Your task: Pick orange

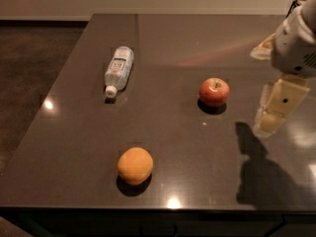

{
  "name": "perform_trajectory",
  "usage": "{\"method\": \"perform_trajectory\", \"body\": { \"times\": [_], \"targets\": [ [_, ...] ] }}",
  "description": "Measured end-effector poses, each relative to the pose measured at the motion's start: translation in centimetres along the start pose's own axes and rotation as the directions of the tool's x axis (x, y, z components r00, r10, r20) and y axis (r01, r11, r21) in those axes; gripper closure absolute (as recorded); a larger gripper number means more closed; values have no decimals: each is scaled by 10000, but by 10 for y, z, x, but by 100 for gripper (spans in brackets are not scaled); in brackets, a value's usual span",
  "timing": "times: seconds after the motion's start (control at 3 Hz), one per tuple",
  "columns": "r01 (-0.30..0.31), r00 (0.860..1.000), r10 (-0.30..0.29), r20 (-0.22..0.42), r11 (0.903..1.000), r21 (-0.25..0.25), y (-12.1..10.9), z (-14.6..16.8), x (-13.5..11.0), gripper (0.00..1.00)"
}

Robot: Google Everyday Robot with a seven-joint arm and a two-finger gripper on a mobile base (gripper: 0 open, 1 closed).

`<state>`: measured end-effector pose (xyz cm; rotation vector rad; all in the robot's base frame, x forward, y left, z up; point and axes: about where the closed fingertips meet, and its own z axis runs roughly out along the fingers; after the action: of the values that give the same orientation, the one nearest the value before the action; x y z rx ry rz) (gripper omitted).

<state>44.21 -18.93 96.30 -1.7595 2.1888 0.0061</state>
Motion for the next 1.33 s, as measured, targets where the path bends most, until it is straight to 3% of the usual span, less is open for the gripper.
{"method": "perform_trajectory", "body": {
  "times": [0.33,0.67,1.33],
  "targets": [
    [744,9952,-716,673,9964,-398,16,21,-27,0],
    [1650,9777,-1521,1450,9829,-818,40,40,-54,0],
    [3433,9144,-2925,2797,9266,-1534,103,70,-112,0]
  ]
}}
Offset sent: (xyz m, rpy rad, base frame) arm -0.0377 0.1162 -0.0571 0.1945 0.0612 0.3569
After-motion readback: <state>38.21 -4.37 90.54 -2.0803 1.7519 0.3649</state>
